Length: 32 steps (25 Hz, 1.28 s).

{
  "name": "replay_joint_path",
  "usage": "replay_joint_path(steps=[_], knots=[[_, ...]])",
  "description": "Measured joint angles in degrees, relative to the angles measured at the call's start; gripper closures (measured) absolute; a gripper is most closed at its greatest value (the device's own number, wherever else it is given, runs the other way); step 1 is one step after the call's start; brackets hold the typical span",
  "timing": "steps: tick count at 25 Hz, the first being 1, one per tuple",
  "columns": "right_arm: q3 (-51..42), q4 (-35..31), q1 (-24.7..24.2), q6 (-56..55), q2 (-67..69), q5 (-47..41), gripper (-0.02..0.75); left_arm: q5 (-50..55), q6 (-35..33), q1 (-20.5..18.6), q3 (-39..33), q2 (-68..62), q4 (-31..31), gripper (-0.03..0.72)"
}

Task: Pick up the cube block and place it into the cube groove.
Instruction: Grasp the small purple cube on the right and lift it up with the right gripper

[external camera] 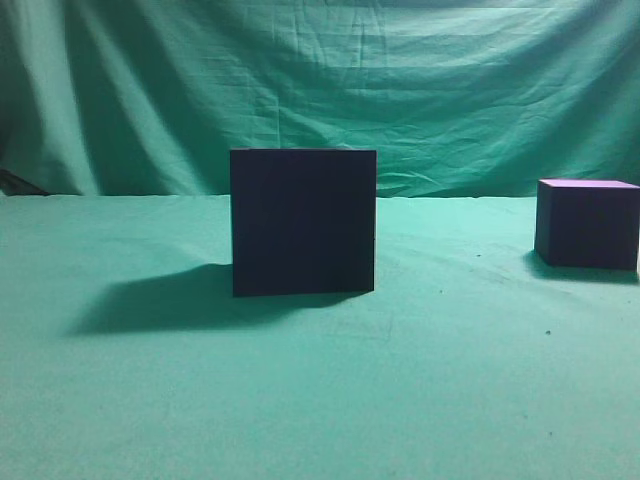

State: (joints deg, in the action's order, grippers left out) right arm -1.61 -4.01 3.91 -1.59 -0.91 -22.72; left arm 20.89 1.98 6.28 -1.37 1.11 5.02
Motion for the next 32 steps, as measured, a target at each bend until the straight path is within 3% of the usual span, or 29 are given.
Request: replay_joint_path(steps=[23,32], knots=[[0.0,0.0,0.0,0.21,0.0,0.51,0.738,0.0,0.0,0.0,0.0,0.0,0.0,0.688],[-0.04,-7.49,0.0,-0.85,0.0,20.85,0.738,0.0,0.0,0.0,0.0,0.0,0.0,0.688]])
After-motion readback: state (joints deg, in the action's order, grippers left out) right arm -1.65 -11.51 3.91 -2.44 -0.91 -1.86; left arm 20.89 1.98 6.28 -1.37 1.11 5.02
